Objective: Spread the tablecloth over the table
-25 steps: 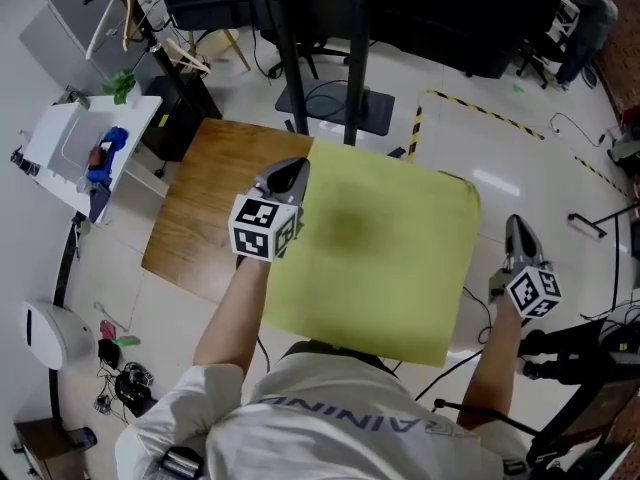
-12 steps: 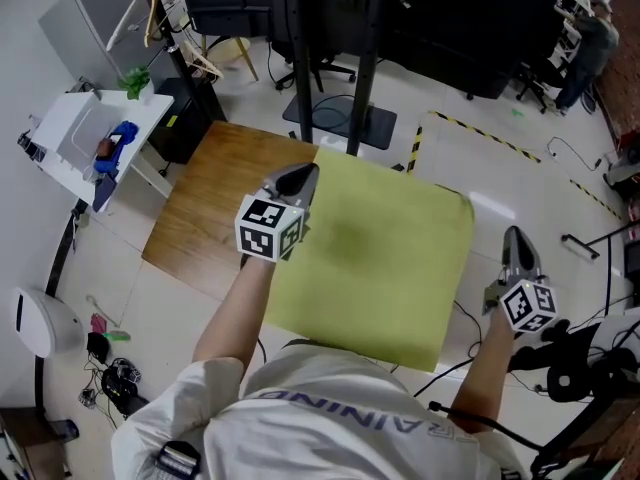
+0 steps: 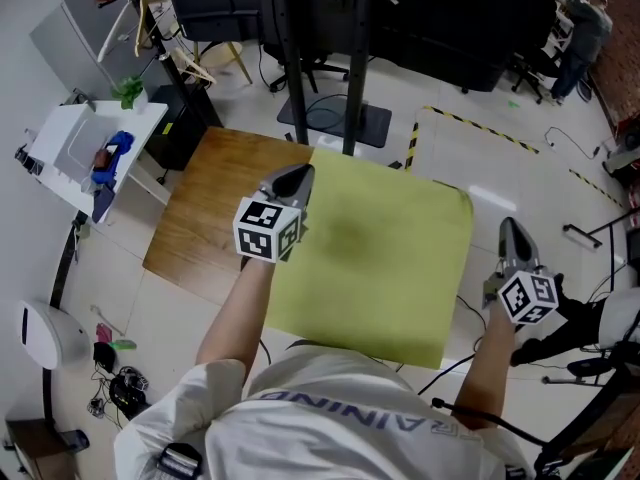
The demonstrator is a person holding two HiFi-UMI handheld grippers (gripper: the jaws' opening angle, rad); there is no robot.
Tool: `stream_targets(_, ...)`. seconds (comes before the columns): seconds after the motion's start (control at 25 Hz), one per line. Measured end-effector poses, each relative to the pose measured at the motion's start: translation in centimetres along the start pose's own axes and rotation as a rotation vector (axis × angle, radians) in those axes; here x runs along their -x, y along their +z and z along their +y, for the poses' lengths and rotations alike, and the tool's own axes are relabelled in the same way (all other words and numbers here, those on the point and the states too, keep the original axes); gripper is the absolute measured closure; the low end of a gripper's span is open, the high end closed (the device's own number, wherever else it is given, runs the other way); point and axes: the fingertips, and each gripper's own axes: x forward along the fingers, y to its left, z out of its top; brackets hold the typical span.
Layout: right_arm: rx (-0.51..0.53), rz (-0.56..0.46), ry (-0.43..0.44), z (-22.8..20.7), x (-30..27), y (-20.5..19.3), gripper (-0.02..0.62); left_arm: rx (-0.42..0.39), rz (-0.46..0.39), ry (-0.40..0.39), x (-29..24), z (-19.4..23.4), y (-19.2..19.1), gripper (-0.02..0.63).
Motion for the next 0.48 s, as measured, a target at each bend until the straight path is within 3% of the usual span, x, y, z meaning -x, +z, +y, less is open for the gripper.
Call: stream_targets(0.48, 0.003, 0.009, -0.003, 0.1, 0.32, -0.53, 0.589, -0.009, 0.009, -0.006, 0.12, -0.43, -0.14, 0.6)
